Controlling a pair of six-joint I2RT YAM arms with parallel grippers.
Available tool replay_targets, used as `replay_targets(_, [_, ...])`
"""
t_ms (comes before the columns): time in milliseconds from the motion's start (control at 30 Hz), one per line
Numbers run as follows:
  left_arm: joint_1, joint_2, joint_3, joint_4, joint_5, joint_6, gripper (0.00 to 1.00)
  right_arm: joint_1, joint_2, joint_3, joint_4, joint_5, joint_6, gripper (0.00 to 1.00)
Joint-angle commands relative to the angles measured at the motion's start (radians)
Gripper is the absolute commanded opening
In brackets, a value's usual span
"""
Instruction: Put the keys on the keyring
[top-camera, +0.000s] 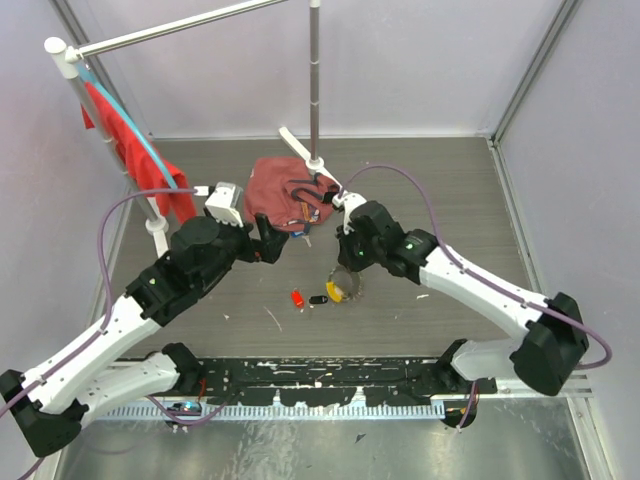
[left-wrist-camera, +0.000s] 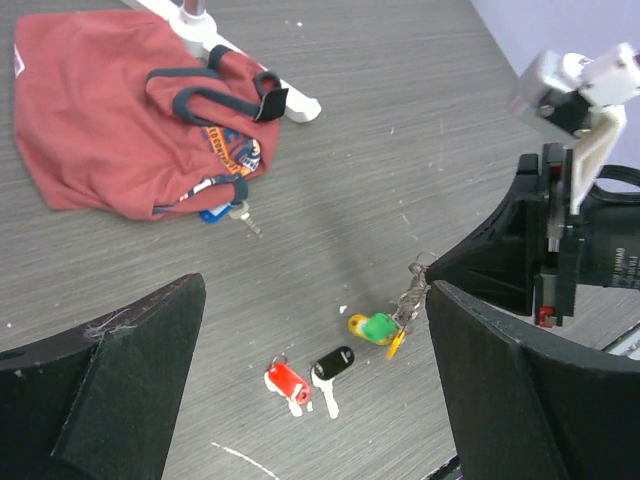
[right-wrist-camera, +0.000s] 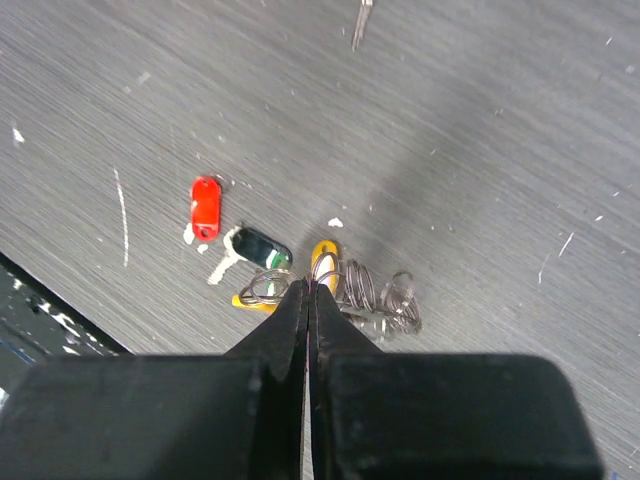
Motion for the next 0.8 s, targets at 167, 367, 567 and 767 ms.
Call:
replay_targets(167, [0.004, 0.038, 0.087, 0.030, 0.136, 0.052, 0.95, 0.005, -0.256, 0.005, 0.196, 0.057, -0.093, 0.01])
replay_targets(367, [0.003, 0.070, 0.182, -0.049, 0.231, 0.141, 0.94, 0.004, -0.266, 0.168, 0.106, -0.081, -0.248, 0.01])
replay_targets(567, [0.003, 0.274, 0.516, -0.484, 0.225, 0.201, 0.98, 0.005, -0.306, 0.234, 0.051, -0.116, -0.360, 0.01])
replay_targets(767, [0.003, 0.514, 0.703, -0.841, 0.044, 0.150, 0.98, 0.005, -0.355, 0.251, 0.042, -0.136, -0.362, 0.01])
